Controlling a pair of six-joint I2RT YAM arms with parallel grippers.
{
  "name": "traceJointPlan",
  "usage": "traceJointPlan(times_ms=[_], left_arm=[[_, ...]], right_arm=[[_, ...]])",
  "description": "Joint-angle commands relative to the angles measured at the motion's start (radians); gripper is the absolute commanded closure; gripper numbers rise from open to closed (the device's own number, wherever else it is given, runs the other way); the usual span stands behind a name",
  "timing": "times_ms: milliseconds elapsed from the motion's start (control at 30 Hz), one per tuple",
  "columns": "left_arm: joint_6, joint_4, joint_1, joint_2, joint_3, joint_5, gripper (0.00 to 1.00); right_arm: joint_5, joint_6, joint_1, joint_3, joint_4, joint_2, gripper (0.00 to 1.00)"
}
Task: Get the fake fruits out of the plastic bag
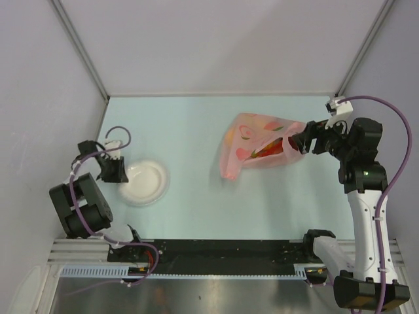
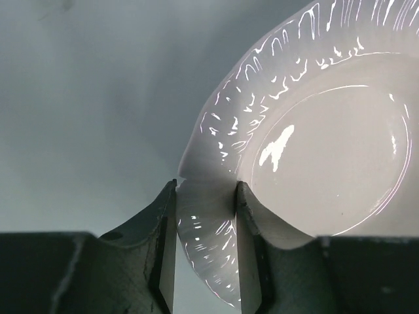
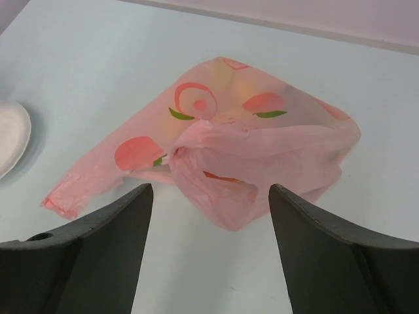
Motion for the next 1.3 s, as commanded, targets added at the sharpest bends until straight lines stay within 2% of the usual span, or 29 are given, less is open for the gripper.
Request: traceJointPlan(times_ms=[0, 33, 67, 133, 167, 233, 367, 500, 633, 833, 1033, 1267], left_arm=[[0.156, -0.105, -0.218, 0.041, -0.011, 0.027, 1.0], [0.163, -0.111, -0.261, 0.041, -0.011, 0.035, 1.0], [0.163, -0.121, -0.351, 0.042, -0.011, 0.043, 1.0], [0.14, -0.131, -0.439, 0.047, -0.012, 0.071, 1.0], [0.125, -0.134, -0.526, 0.053, -0.015, 0.08, 1.0], [0.055, -0.119, -0.611, 0.055, -0.027, 0.106, 1.0], [0.005, -0.083, -0.848, 0.051, -0.018, 0.112, 1.0], [-0.149, -0.059, -0.956, 0.097, 0.064, 0.212, 1.0], [-0.217, -0.01, -1.103, 0.226, 0.155, 0.235, 1.0], [-0.49, 0.108, -1.151, 0.376, 0.27, 0.391, 1.0], [-0.558, 0.122, -1.165, 0.406, 0.313, 0.387, 1.0], [-0.718, 0.2, -1.073, 0.366, 0.342, 0.427, 1.0]], right_arm=[[-0.006, -0.024, -0.007, 0.003, -0.003, -0.002, 0.23], [-0.004, -0.029, -0.007, 0.003, -0.004, -0.002, 0.23], [-0.002, -0.032, -0.009, 0.003, -0.009, -0.002, 0.23], [-0.002, -0.035, -0.015, 0.0, -0.009, -0.002, 0.23], [-0.002, -0.037, -0.015, -0.002, -0.006, 0.0, 0.23], [-0.002, -0.038, -0.018, -0.005, 0.006, 0.001, 0.23], [-0.002, -0.037, -0.027, -0.006, 0.032, 0.006, 0.23], [-0.001, -0.047, -0.03, -0.005, 0.025, 0.001, 0.23], [-0.001, -0.049, -0.055, -0.006, 0.011, -0.007, 0.23], [-0.007, -0.049, -0.078, -0.008, 0.002, -0.008, 0.23], [-0.015, -0.04, -0.099, -0.025, 0.005, -0.016, 0.23], [-0.027, -0.023, -0.102, -0.031, 0.028, 0.0, 0.23]])
